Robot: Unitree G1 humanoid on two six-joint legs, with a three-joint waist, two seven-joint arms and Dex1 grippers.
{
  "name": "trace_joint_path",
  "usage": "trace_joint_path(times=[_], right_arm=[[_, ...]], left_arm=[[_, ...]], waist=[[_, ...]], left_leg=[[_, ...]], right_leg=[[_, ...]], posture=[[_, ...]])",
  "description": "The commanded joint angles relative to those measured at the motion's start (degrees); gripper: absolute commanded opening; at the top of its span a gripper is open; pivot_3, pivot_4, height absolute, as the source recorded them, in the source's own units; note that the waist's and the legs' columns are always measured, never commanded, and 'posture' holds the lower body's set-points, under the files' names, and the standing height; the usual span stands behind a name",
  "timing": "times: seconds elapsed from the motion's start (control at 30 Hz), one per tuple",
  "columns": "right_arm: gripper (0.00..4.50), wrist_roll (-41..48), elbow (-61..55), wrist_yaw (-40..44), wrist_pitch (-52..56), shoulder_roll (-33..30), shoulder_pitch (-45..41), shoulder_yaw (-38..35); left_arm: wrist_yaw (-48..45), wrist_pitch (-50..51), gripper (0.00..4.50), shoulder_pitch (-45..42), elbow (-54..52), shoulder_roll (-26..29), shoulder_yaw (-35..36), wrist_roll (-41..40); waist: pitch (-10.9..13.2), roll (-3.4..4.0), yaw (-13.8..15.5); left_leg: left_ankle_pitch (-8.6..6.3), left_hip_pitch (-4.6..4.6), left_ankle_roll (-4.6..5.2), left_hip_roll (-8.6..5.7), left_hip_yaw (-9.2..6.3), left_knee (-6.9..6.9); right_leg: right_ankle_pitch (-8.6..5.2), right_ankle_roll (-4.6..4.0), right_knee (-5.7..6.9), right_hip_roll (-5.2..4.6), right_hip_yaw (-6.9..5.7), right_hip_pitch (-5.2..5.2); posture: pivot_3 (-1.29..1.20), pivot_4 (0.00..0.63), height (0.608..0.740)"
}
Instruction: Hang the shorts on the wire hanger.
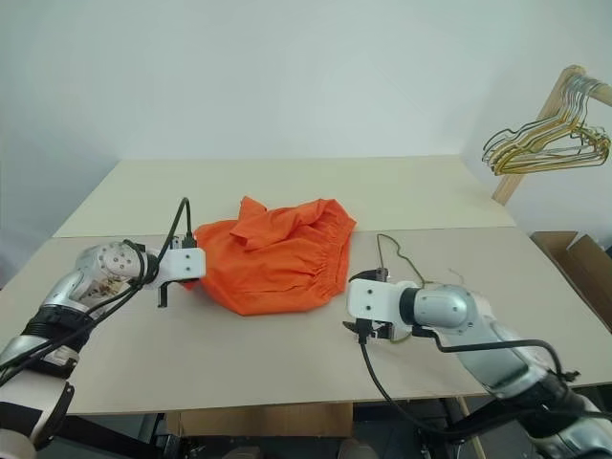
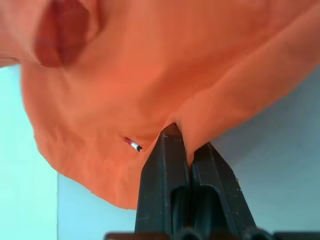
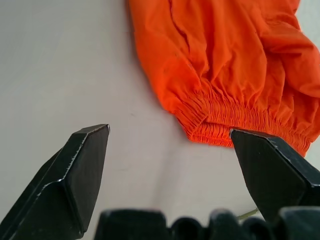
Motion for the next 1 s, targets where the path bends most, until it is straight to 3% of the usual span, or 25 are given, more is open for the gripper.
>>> trace_joint_path(times=[0.03,0.43,0.57,0.9,1.0], right_arm=[[4.50,-9.4,8.4,-3.4,-6.3,3.9,-4.8,3.4],[4.50,-23.0,36.4,-13.4,-22.5,16.8,-14.0,7.8],[3.48,-23.4,40.8,-13.0,-27.4,18.3,-15.1,7.6],[0.03,-23.8,38.9,-11.6,-31.4,17.9,-13.3,5.7],[0.03,-23.0,35.6,-10.4,-31.8,15.7,-11.5,4.2]], left_arm=[[0.4,4.0,0.02,1.8,-6.9,1.2,3.6,-2.3],[2.7,9.0,0.02,3.5,-12.3,3.9,7.7,-3.4],[2.5,9.5,0.00,5.0,-13.6,4.4,8.1,-3.9],[1.5,9.6,0.00,8.0,-16.2,5.1,8.1,-5.6],[-0.6,8.9,0.00,10.2,-18.2,5.9,7.9,-6.8]], waist=[[0.0,0.00,0.1],[0.0,-0.10,0.5],[-0.1,-0.18,0.2],[-0.1,-0.18,0.3],[-0.1,-0.17,0.3]], left_leg=[[0.00,0.01,0.00,0.00,-0.01,0.00],[0.03,0.18,-0.05,-0.03,-0.37,0.00],[0.06,0.31,-0.09,-0.04,-0.44,0.00],[0.15,0.41,-0.23,-0.04,-0.50,0.00],[0.14,0.36,-0.23,-0.04,-0.51,0.00]], right_leg=[[0.00,-0.01,0.01,0.00,0.01,0.00],[0.03,-0.05,0.10,-0.03,-0.03,0.13],[0.03,-0.06,0.38,-0.02,0.05,0.12],[0.03,-0.08,0.59,-0.01,0.10,0.10],[0.03,-0.08,0.55,-0.03,0.10,0.08]], posture=[[0.00,0.000,0.740],[0.06,0.000,0.740],[0.06,0.000,0.740],[0.06,0.000,0.740],[0.05,0.000,0.740]])
